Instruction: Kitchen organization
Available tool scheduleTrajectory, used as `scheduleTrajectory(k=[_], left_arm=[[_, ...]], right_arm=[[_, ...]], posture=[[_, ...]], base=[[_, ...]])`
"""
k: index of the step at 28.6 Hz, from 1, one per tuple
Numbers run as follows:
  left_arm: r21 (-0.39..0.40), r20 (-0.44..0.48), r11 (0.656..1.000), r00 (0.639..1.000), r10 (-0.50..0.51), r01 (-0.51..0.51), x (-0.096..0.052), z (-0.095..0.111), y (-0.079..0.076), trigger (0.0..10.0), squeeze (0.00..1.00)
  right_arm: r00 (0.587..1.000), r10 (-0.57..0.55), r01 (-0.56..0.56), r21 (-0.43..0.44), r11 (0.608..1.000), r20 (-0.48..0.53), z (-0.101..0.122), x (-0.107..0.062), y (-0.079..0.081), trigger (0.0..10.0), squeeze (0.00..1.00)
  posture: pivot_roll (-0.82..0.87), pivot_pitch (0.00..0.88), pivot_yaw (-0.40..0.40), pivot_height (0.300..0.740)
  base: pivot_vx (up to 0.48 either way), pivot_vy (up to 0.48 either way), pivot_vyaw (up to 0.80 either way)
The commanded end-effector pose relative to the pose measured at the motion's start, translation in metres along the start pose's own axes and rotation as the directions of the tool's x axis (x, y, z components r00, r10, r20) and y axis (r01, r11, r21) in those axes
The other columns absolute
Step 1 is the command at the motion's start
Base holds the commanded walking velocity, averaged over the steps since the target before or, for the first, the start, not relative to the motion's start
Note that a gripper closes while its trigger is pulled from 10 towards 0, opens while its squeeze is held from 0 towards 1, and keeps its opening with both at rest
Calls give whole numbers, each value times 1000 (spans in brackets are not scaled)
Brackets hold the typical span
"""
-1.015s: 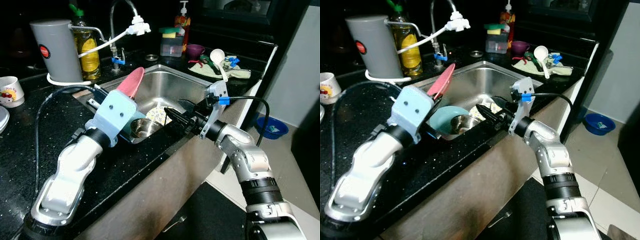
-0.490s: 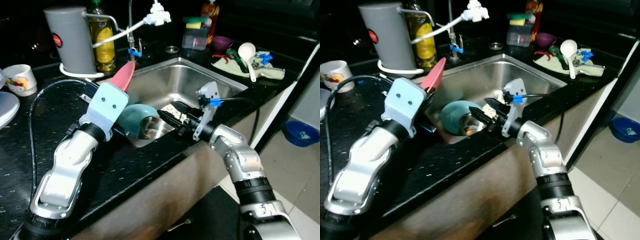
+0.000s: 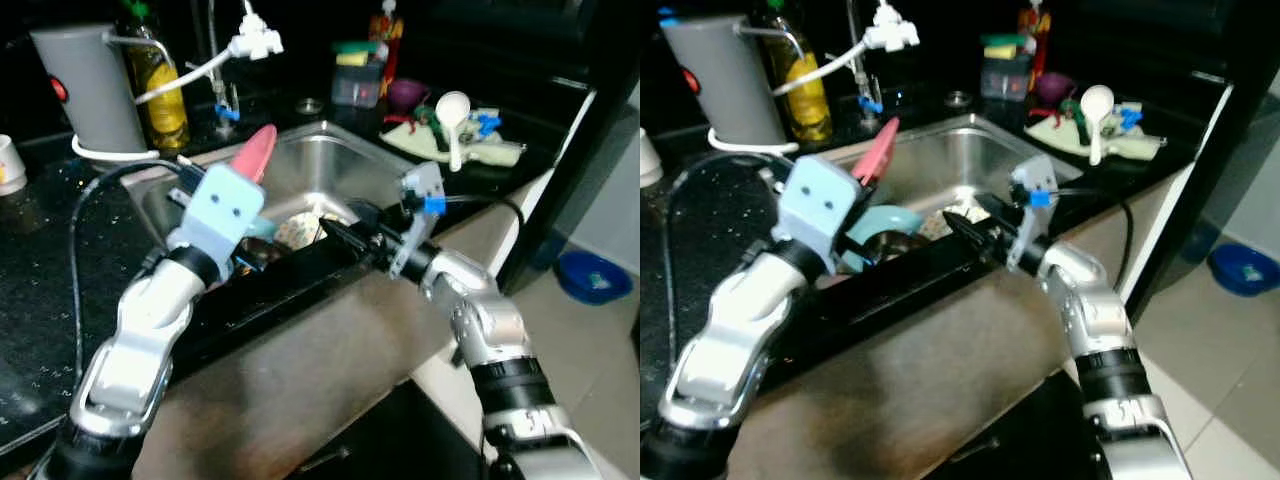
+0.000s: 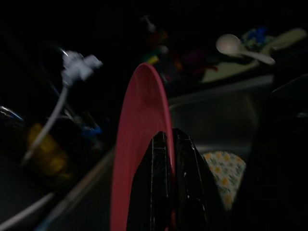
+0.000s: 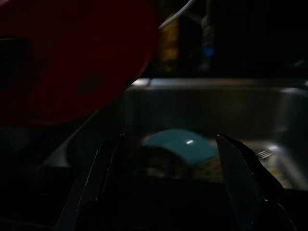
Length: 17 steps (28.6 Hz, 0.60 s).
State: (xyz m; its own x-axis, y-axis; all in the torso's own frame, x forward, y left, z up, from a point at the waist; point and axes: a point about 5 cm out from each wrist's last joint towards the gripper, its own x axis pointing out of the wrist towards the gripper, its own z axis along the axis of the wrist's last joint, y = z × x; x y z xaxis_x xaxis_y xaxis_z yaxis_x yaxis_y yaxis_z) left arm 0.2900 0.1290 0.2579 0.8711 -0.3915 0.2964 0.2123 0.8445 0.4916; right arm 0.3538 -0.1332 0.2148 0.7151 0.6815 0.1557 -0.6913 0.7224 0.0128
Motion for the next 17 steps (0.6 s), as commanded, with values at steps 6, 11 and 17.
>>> scheduleTrajectory(k=[6,11,17], left_arm=[[37,-4,999,999,36,-36,1,-3,10,10000,0],[42,-1,998,999,42,-42,3,-4,13,10000,0],[27,-17,999,1000,22,-22,8,-22,12,10000,0]], right_arm=[[999,-3,3,-20,1000,33,7,6,4,10000,0],[999,-3,4,-11,1000,33,5,5,5,10000,0],[1000,6,-6,-11,1000,30,4,7,7,10000,0]], posture=[[35,0,-31,740],[38,0,-30,740],[39,0,-34,740]], base=[[0,0,267],[0,0,0],[0,0,0]])
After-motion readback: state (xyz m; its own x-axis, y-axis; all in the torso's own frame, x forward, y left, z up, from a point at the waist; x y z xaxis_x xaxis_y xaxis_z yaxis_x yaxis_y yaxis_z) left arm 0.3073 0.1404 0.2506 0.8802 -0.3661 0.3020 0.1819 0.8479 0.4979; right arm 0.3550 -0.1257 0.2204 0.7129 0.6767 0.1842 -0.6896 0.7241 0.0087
